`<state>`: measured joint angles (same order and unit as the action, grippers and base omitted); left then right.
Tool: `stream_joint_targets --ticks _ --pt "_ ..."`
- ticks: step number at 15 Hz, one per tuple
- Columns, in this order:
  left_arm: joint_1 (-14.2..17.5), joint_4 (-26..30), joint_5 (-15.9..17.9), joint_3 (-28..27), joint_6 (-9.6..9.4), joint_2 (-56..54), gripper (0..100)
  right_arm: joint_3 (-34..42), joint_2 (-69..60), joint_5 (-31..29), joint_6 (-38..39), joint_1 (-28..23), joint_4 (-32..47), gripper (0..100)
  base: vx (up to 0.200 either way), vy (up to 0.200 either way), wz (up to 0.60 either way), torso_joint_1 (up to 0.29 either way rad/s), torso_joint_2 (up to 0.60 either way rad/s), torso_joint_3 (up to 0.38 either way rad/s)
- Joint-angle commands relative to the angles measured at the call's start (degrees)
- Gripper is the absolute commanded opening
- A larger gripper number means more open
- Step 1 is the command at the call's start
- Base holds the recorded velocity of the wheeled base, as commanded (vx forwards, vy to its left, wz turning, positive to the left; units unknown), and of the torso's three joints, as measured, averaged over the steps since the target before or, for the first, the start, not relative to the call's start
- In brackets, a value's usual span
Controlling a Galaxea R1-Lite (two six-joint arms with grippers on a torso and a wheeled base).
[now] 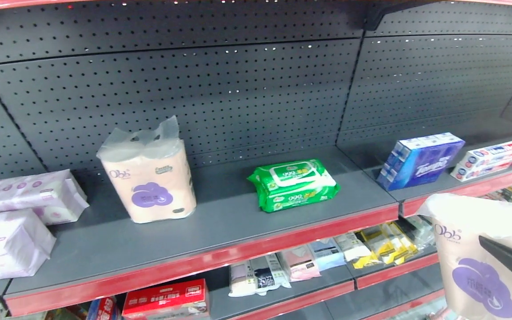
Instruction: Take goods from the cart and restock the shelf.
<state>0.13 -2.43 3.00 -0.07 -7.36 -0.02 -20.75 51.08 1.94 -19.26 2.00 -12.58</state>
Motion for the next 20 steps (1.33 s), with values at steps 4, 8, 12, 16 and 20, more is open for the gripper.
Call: stream_joint_targets --ticks 4,8,12,16,20 --pt "0.04 -0.04 -0.01 -0.01 -0.02 0.02 100 0.01 0.34 -0.09 -0.51 0.02 0.01 0 0.0 0.0 0.3 0.004 0.0 0.002" --pt "0.04 -0.04 -0.01 -0.01 -0.11 0.02 100 0.01 0.43 0.08 -0.34 0.11 -0.08 0 0.0 0.0 0.0 0.0 0.0 0.0" --pt "0.04 -0.04 -0.19 -0.01 0.07 0.02 100 -0.35 0.69 2.9 3.7 0.64 -0.08 0 0.0 0.0 0.0 0.0 0.0 0.0" --pt "0.04 0.49 -0.01 -0.19 -0.37 0.02 100 -2.1 1.3 9.58 11.44 1.43 -0.78 0 0.0 0.0 0.0 0.0 0.0 0.0" --pt "0.04 0.76 -0.01 -0.28 -0.11 0.02 100 -1.49 1.3 11.42 12.14 0.99 -0.95 0 0.0 0.0 0.0 0.0 0.0 0.0"
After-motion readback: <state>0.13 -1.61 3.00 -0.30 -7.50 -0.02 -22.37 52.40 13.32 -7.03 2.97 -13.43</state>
